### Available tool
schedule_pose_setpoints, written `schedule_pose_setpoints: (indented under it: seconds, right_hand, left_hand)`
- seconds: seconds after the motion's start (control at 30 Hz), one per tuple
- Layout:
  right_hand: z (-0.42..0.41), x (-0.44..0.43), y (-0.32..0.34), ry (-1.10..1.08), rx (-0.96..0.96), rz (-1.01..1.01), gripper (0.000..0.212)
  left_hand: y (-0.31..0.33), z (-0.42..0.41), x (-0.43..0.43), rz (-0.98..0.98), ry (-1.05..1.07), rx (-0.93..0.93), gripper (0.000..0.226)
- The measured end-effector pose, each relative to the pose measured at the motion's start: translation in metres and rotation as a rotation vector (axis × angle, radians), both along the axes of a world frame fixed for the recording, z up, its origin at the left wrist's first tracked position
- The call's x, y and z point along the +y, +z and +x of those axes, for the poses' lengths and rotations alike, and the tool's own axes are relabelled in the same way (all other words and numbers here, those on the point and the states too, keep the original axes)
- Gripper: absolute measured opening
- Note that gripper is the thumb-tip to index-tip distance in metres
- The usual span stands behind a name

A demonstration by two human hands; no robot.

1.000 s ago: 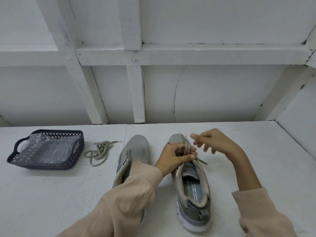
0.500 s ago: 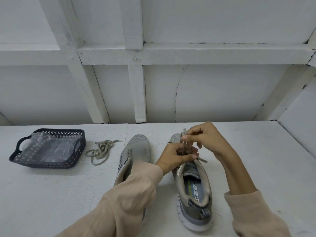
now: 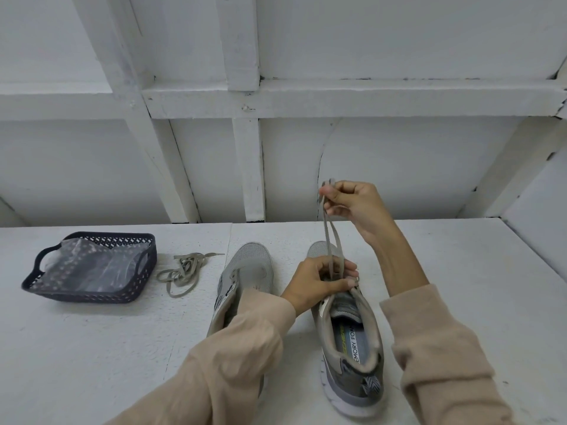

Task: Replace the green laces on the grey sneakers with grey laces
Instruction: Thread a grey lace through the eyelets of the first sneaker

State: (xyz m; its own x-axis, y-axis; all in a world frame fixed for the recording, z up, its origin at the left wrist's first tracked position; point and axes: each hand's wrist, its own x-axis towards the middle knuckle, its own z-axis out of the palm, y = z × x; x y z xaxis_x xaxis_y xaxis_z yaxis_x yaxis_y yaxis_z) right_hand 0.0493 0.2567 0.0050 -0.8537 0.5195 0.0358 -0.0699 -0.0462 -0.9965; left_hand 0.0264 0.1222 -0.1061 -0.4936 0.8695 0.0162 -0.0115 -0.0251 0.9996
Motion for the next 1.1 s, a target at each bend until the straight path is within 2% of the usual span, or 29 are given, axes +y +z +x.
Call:
schedule_pose_setpoints:
  seconds: [0.07,0.17,0.23,0.27,0.33,0.37,0.43,0.57,0.67,0.8,0.87,0.97,1.1]
  right_hand:
    - [0.002,0.007,-0.012,0.045,-0.197,0.157,0.017]
    - [0.014,0.017,-0.033,0.042,-0.554,0.525,0.034]
    - [0.026,0.019,-0.041,-0.085,-0.519,0.617,0.036]
    - [0.033,0.019,-0.041,-0.148,-0.431,0.552,0.041]
    - [0.047,0.02,-0.039,-0.198,-0.26,0.287,0.055]
    - [0.053,0.021,-0.037,-0.191,-0.218,0.199,0.054]
    - [0.063,0.024,-0.039,-0.174,-0.287,0.258,0.045]
    - [0.074,0.027,-0.044,-0.186,-0.595,0.545,0.029]
    - [0.076,0.021,-0.039,-0.091,-0.732,0.615,0.033]
    - [0.079,0.008,-0.029,-0.017,-0.632,0.557,0.038]
    - [0.08,0.0,-0.025,0.05,-0.562,0.469,0.033]
    - [0.077,-0.011,-0.025,0.174,-0.571,0.456,0.028]
    - [0.071,-0.017,-0.034,0.137,-0.544,0.488,0.015]
  left_hand:
    - [0.0,0.0,0.0,0.002,0.01,0.019,0.028]
    - [0.0,0.0,0.001,0.002,0.0,0.02,0.03]
    - [0.001,0.0,0.001,0.009,-0.008,0.018,0.031]
    - [0.001,0.001,0.001,0.015,-0.008,0.023,0.031]
    - [0.001,0.0,0.001,0.024,-0.002,0.038,0.031]
    - [0.001,0.0,0.001,0.028,-0.001,0.044,0.032]
    - [0.0,-0.001,0.001,0.029,-0.001,0.05,0.032]
    - [-0.001,0.0,0.001,0.035,0.002,0.032,0.034]
    - [-0.001,-0.001,0.001,0.038,0.011,0.058,0.036]
    - [-0.002,0.0,0.002,0.032,0.033,0.079,0.04]
    - [-0.002,-0.002,0.002,0.035,0.035,0.083,0.041]
    - [-0.002,-0.002,0.002,0.032,0.04,0.118,0.035]
    - [-0.005,-0.002,0.002,0.035,0.051,0.117,0.04]
